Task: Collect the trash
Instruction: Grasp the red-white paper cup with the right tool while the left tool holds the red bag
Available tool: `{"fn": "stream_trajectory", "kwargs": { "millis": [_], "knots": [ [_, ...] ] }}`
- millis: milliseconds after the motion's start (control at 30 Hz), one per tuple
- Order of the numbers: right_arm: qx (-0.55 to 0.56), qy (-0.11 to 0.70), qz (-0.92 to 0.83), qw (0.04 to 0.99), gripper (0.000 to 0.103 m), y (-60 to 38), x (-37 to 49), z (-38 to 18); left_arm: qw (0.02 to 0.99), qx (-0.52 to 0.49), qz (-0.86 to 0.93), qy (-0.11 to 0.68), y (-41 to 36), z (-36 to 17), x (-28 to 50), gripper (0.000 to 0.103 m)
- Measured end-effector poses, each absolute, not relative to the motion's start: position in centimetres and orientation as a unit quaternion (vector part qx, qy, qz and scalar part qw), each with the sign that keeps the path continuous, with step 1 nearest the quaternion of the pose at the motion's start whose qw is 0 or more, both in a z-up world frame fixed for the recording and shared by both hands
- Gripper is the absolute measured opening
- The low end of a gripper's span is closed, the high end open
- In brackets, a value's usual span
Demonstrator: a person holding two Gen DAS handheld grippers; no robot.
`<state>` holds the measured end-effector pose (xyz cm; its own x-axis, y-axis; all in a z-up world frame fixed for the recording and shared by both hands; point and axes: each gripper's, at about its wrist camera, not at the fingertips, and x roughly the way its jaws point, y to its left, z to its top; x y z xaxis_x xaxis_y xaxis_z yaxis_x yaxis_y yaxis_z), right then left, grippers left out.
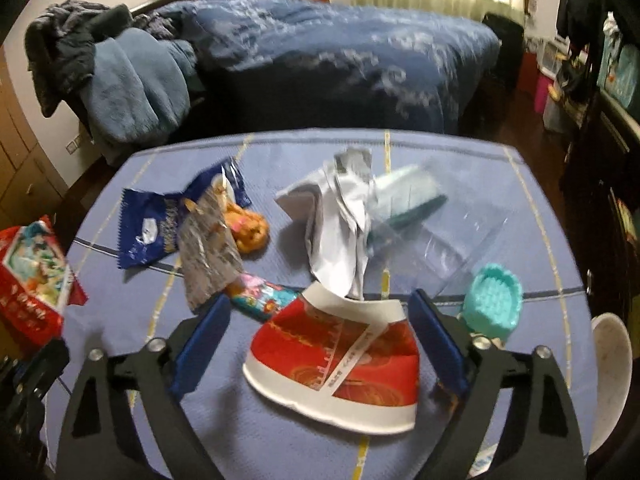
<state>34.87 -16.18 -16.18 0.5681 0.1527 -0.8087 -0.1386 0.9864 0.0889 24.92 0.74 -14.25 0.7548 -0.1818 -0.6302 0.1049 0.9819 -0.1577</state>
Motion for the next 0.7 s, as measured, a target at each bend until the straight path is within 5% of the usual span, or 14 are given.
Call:
{"fn": "stream_trajectory", "kwargs": {
  "millis": [267, 700],
  "knots": [
    [-0.015, 0.422, 0.085, 0.902, 0.058, -16.0, 33.8, -15.1, 0.935, -0.058, -0.077, 0.341, 0.5, -14.1, 24.8, 0.007],
    [0.052, 0.391, 0.157, 0.905, 0.041, -18.4, 29.9, -12.2, 0.94, -0.055, -0.079, 0.326, -0.1, -13.0, 23.1, 0.008]
  ]
}}
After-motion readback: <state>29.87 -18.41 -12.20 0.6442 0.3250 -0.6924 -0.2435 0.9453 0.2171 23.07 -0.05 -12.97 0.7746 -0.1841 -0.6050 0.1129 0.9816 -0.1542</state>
